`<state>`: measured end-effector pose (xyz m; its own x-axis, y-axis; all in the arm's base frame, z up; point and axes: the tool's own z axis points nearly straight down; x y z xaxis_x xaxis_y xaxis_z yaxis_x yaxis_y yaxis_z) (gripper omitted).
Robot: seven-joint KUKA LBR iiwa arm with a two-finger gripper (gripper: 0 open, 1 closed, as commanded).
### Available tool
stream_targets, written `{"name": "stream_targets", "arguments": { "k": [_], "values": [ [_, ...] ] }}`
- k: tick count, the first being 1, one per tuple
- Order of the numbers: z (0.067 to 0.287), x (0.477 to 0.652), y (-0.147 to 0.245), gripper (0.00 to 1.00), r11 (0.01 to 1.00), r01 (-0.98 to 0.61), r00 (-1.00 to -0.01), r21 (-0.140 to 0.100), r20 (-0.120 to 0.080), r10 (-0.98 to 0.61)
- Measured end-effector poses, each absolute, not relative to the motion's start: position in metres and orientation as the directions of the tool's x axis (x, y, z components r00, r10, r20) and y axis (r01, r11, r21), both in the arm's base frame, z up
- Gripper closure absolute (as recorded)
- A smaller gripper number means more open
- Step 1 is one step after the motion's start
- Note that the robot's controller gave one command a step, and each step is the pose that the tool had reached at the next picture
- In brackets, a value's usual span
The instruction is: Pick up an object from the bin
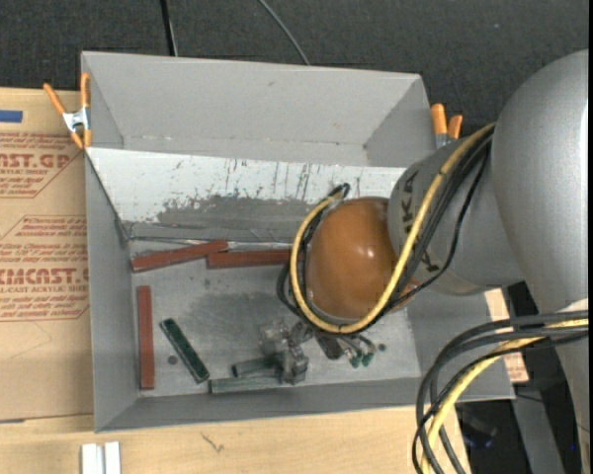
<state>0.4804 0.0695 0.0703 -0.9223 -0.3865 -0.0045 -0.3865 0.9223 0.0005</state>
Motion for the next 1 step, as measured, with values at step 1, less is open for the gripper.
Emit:
{"name": "stream_targets", "arguments": {
  "k": [1],
  "values": [
    [0.2761, 0.4925, 0.1012, 1.0, 0.903, -0.43, -0.903, 0.0, -0.003, -0.43]
  ]
}}
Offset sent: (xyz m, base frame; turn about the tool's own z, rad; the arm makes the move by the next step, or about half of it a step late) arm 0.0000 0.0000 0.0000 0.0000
